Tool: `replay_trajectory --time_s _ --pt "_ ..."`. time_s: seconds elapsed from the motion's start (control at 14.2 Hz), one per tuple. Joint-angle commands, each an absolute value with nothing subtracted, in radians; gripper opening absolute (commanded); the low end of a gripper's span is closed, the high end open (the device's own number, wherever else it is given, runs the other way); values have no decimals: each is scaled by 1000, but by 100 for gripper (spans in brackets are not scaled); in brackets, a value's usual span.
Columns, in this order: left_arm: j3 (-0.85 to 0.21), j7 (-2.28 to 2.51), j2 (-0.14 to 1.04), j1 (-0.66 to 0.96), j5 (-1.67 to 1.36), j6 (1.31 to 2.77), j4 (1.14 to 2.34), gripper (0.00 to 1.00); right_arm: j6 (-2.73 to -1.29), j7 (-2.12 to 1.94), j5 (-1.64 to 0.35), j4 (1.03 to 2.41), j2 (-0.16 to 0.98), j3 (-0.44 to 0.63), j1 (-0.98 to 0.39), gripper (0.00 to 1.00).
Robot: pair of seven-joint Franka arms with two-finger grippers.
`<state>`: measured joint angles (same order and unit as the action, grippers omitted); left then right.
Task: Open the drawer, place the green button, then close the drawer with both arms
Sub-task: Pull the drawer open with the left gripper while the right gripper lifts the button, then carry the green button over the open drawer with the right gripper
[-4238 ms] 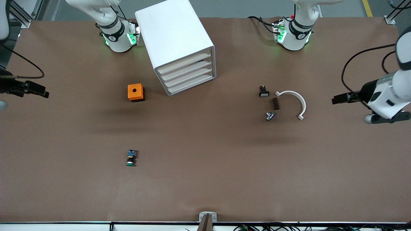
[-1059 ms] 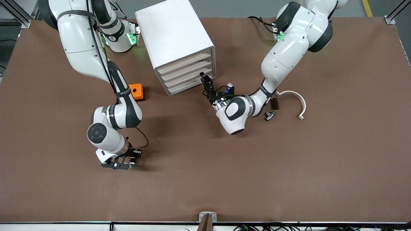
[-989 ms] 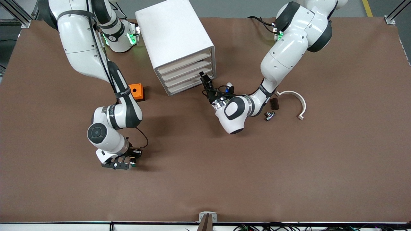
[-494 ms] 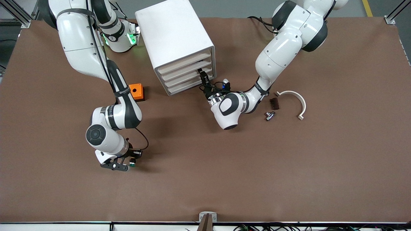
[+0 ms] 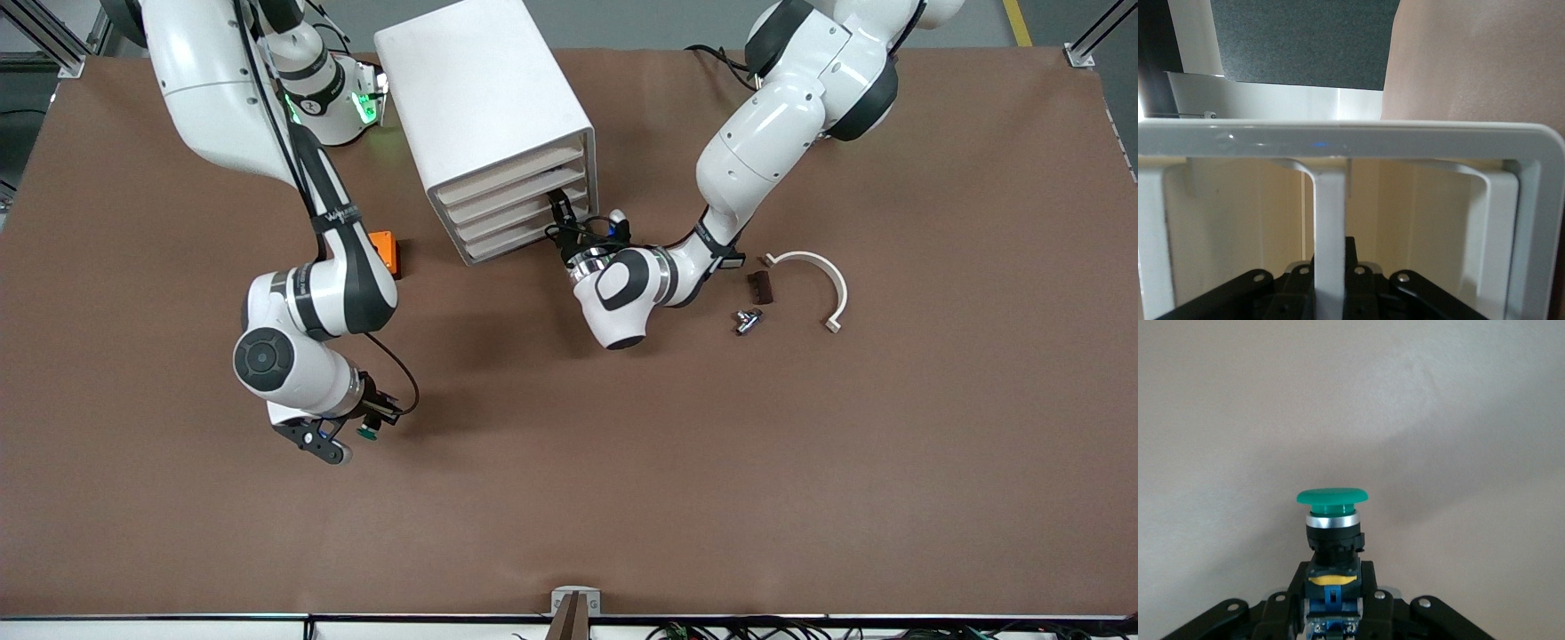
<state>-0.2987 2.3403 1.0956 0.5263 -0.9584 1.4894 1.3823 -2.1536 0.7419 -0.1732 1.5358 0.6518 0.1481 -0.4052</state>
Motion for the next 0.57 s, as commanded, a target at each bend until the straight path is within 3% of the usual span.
replay_trajectory --time_s 0.0,0.49 --pt "-296 2345 1106 525 -976 1482 1370 4 -2138 923 -183 1606 568 155 -449 0" --pt "-261 2345 1106 491 -976 1483 1367 2 -2060 1362 -183 1614 497 155 -535 0"
